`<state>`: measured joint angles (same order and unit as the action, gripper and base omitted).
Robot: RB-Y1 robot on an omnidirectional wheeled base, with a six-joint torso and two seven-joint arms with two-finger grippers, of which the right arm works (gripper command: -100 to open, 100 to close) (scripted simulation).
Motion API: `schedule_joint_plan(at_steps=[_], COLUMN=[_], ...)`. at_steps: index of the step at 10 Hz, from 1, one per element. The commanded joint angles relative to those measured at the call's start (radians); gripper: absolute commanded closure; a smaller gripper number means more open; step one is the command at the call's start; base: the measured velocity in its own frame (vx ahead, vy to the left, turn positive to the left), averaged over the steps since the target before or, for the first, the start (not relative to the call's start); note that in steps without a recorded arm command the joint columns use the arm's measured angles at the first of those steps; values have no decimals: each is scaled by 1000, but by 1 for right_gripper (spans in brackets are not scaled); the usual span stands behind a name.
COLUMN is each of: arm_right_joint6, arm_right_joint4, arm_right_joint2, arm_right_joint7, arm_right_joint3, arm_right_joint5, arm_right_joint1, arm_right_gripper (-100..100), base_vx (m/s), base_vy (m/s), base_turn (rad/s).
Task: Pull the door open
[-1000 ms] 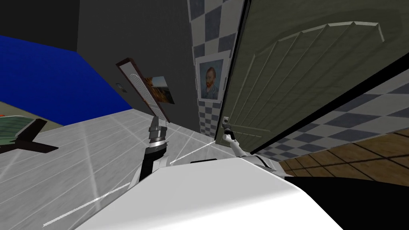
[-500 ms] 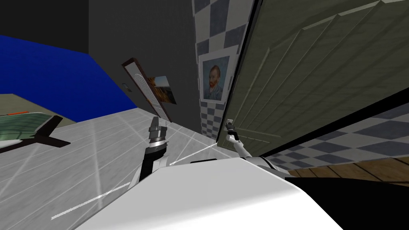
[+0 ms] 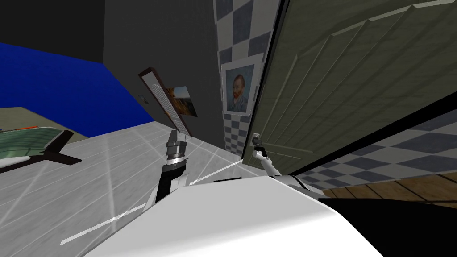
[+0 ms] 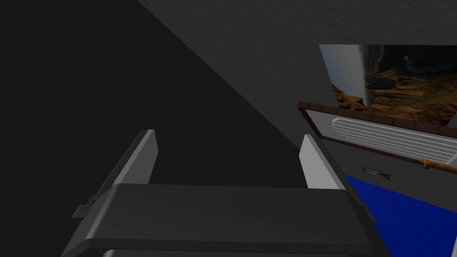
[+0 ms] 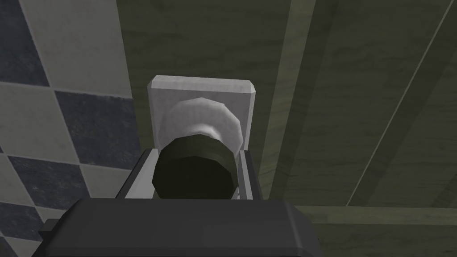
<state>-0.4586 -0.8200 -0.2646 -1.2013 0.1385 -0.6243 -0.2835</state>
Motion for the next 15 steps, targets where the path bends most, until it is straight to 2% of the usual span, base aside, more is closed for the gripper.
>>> schedule_joint_plan(at_steps=[1, 4, 8, 9, 10, 11, 15], arm_right_joint6=[4, 11, 24, 26, 24, 27, 27], arm_right_joint4=[-7, -19, -41, -45, -39, -44, -64], arm_right_joint2=[-9, -23, -51, -56, -52, -58, -78], arm_right_joint7=[-19, -51, -111, -121, -112, -129, -166], arm_right_joint3=[-17, -46, -100, -109, -103, -125, -170], arm_right_joint5=[1, 4, 8, 9, 9, 12, 18], arm_right_joint1=[4, 11, 24, 26, 24, 30, 39], arm_right_gripper=[100, 100, 100, 100, 100, 100, 100], base_vx=[-159, -226, -263, -258, -107, -179, -234], base_vy=[-82, -51, -72, -62, -23, -34, -62], base_turn=[130, 130, 154, 128, 44, 97, 112])
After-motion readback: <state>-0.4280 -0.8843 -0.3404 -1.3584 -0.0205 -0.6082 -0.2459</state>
